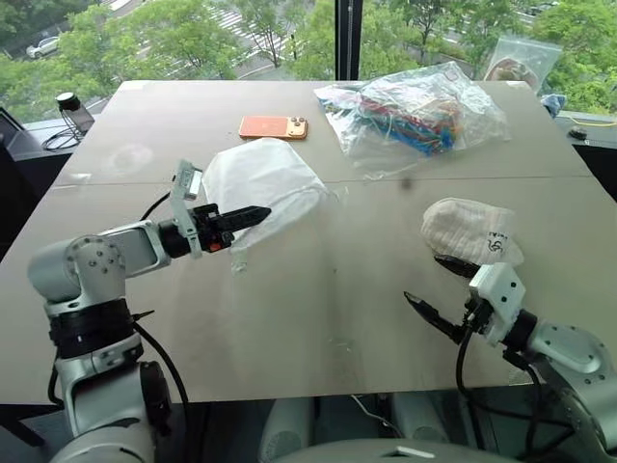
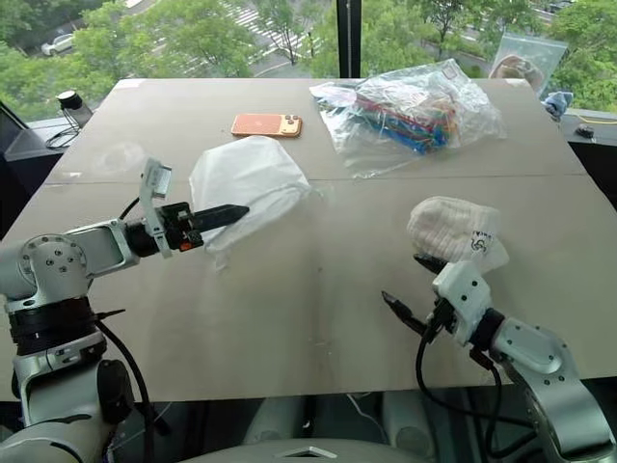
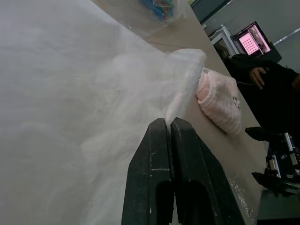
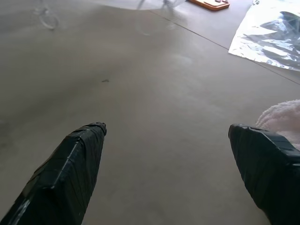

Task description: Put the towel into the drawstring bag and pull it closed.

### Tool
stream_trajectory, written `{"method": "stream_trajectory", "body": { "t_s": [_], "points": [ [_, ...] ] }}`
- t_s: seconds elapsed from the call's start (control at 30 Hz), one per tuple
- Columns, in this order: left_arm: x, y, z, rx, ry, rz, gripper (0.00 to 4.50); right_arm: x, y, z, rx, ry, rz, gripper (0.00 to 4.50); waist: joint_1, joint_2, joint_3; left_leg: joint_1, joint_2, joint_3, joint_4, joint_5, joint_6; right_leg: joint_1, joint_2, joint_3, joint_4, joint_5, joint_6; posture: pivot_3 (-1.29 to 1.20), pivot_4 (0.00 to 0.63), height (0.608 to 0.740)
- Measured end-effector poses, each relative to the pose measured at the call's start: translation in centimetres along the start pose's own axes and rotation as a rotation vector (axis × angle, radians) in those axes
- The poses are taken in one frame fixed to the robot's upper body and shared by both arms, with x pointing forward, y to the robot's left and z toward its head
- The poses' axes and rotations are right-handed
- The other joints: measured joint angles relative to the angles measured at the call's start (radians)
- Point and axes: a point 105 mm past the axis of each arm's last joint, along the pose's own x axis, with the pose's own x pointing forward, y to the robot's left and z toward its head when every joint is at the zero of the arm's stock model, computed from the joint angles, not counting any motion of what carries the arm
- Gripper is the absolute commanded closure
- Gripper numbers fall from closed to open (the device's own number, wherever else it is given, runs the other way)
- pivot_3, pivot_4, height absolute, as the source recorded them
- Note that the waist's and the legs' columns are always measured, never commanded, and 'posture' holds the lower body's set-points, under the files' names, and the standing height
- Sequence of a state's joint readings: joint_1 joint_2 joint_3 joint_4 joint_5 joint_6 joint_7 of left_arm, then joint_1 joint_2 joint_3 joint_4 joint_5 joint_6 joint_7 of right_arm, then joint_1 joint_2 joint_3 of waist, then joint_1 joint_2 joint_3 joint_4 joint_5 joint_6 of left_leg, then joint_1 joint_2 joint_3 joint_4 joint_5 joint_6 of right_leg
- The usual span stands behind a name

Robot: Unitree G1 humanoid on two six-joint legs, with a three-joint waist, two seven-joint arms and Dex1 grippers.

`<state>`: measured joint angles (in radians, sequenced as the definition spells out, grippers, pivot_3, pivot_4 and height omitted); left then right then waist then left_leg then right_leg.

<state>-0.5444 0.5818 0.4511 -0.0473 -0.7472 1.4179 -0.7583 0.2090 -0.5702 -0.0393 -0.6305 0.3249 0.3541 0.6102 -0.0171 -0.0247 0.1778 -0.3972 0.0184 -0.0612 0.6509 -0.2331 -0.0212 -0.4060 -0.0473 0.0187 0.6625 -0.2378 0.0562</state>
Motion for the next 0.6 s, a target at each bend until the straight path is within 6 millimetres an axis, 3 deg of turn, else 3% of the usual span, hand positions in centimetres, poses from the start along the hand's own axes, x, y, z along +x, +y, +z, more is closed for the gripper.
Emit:
{"method": "stream_trajectory", "body": {
  "t_s": [0.13, 0.3, 0.47, 0.6],
  "points": [
    [1.7, -1.3, -1.0, 0.004, 0.022, -0.022, 4.43, -0.2, -3.3, 0.5, 0.016, 0.002, -0.157, 0.00, 0.003, 0.000, 0.000, 0.000, 0.000, 0.001, 0.000, 0.000, 0.000, 0.000, 0.000, 0.001, 0.000, 0.002, -0.004, 0.00, 0.150, 0.740],
    [3.6, -2.7, -1.8, 0.011, 0.006, -0.048, 4.43, -0.8, -9.2, 1.2, 0.104, 0.011, -0.378, 0.00, 0.002, 0.000, 0.000, 0.000, 0.000, 0.001, 0.000, 0.000, 0.000, 0.000, 0.000, 0.001, 0.000, 0.002, -0.004, 0.00, 0.150, 0.740],
    [4.6, -3.2, -1.8, 0.013, -0.037, -0.031, 4.43, -1.4, -13.5, -1.9, 0.214, 0.224, -0.484, 0.00, 0.002, 0.000, 0.000, 0.000, -0.001, 0.002, 0.000, 0.000, 0.000, 0.000, -0.001, 0.003, 0.000, 0.003, -0.004, 0.00, 0.150, 0.740],
    [4.4, -3.3, -2.0, 0.027, -0.058, -0.010, 4.43, -1.9, -13.3, -3.9, 0.328, 0.329, -0.473, 0.00, 0.002, 0.000, 0.000, 0.000, -0.001, 0.002, -0.002, 0.000, 0.000, 0.000, -0.001, 0.002, -0.001, 0.002, -0.005, 0.00, 0.150, 0.740]
  ]
}}
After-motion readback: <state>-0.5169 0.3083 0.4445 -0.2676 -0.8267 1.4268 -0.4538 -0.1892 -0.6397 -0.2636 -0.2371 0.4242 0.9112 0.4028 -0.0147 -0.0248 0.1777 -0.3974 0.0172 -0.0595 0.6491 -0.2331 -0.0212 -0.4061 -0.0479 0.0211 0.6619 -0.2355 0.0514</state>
